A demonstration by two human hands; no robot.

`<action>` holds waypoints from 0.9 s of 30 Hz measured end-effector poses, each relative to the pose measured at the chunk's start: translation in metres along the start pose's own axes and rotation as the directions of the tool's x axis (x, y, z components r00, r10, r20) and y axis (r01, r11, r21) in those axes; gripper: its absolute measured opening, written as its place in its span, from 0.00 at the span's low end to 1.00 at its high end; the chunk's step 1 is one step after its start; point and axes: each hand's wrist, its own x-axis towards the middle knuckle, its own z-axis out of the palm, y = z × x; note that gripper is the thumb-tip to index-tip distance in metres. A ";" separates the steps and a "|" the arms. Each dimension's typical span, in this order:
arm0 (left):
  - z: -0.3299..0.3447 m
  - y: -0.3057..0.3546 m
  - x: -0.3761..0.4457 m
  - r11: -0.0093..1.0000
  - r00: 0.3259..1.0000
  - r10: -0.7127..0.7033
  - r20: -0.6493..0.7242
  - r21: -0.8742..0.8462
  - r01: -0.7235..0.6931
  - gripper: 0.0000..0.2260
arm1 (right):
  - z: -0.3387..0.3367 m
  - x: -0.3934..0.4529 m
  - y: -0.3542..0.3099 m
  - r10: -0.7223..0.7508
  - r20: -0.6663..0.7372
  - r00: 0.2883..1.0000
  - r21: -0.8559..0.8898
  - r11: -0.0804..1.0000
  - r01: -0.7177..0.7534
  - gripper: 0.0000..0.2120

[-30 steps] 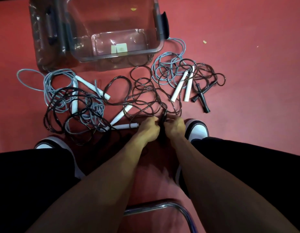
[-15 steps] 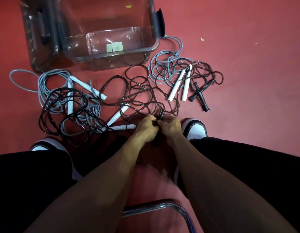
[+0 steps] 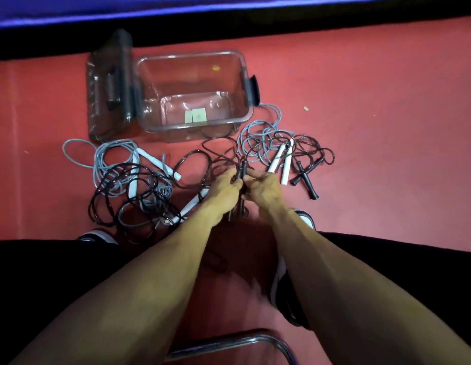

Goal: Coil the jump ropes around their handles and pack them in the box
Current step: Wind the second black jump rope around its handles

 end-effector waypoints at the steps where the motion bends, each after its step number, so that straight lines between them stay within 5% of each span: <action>1: -0.008 0.009 -0.006 0.999 0.999 0.039 -0.012 0.007 -0.039 0.14 | 0.000 -0.008 -0.013 -0.039 0.022 0.999 -0.005 0.999 0.040 0.10; 9: -0.061 0.073 -0.044 0.987 0.984 0.158 -0.081 -0.024 -0.160 0.04 | -0.004 -0.085 -0.111 -0.174 0.117 0.978 0.032 0.985 0.171 0.08; 16: -0.105 0.134 -0.126 0.950 0.940 0.313 -0.137 0.022 -0.313 0.05 | 0.002 -0.151 -0.168 -0.304 0.195 0.932 -0.019 0.949 0.314 0.10; 19: -0.124 0.153 -0.158 0.927 0.942 0.332 -0.046 -0.170 -0.335 0.05 | 0.009 -0.181 -0.192 -0.431 0.256 0.866 -0.075 0.884 0.462 0.12; 22: -0.144 0.166 -0.181 0.912 0.919 0.387 -0.080 -0.116 -0.394 0.07 | 0.014 -0.200 -0.212 -0.560 0.324 0.763 -0.172 0.758 0.629 0.14; 27: -0.165 0.178 -0.187 0.923 0.922 0.384 -0.043 -0.015 -0.385 0.15 | 0.027 -0.206 -0.222 -0.791 0.132 0.598 -0.188 0.572 0.798 0.18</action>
